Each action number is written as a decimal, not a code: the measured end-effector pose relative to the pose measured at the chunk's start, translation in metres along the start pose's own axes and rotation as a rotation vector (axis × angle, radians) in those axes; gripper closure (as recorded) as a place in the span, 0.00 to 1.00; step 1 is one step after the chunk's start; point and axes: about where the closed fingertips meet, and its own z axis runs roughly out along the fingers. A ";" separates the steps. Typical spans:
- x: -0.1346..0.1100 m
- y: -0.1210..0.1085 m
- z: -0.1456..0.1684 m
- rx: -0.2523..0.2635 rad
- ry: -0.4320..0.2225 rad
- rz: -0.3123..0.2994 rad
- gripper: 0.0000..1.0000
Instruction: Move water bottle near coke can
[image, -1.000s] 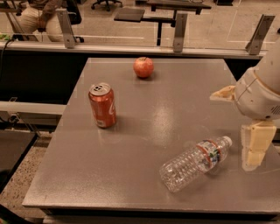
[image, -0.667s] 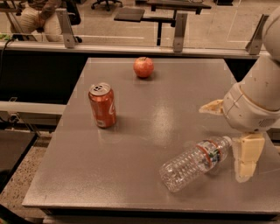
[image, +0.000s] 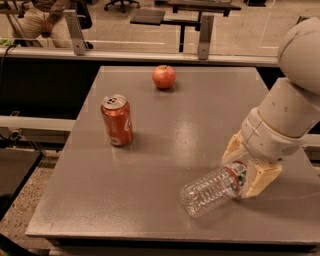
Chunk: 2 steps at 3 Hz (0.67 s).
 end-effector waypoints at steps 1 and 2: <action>-0.008 -0.010 -0.005 0.001 0.007 -0.006 0.80; -0.016 -0.031 -0.015 0.014 0.012 -0.008 1.00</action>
Offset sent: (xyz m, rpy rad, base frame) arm 0.0453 0.0320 0.0358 -0.0118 -0.0291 0.0017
